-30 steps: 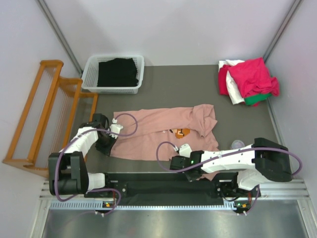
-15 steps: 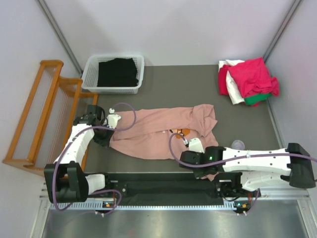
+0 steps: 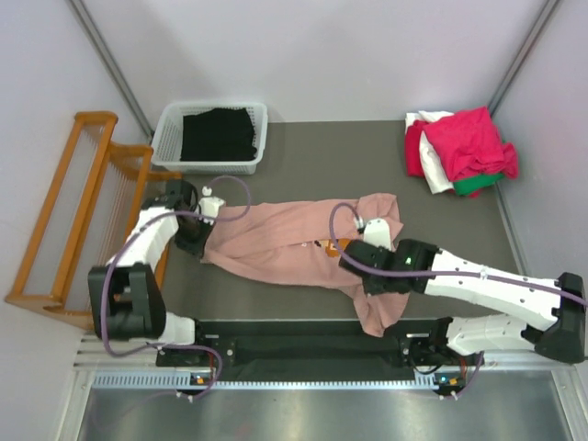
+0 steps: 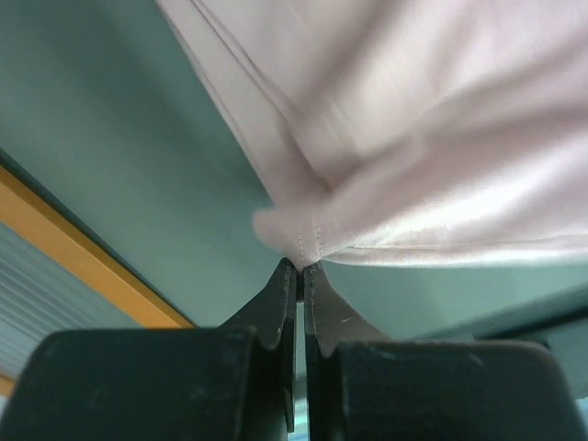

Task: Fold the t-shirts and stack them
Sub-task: Fold the tshirt

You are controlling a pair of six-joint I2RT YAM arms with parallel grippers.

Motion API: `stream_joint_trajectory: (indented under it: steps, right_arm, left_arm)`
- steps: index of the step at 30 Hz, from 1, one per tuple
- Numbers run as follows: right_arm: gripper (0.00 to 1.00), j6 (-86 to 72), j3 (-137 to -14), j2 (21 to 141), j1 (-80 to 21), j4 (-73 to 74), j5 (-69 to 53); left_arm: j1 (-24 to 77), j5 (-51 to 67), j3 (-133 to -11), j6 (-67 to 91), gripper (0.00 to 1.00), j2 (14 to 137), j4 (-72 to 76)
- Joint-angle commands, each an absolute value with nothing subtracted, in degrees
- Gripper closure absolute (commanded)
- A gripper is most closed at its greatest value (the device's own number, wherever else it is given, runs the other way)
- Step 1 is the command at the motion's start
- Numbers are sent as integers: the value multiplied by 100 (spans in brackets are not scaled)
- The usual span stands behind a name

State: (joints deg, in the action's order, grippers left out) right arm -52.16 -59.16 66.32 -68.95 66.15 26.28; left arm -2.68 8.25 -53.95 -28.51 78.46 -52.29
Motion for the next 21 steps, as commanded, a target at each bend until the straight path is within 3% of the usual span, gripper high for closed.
stream_joint_trajectory:
  steps: [1, 9, 21]
  right_arm:
    - [100, -4264, -5933, 6592, -5724, 5969, 3032]
    - [100, -3306, -6012, 7022, -4431, 4915, 3076]
    - [100, -2585, -6696, 8278, -3262, 3832, 2778]
  left_arm:
    - [-334, 686, -6370, -2471, 100, 8770, -4377]
    - [-352, 422, -7996, -2268, 100, 10255, -4342]
    - [-343, 431, -8008, -2267, 100, 10530, -4132]
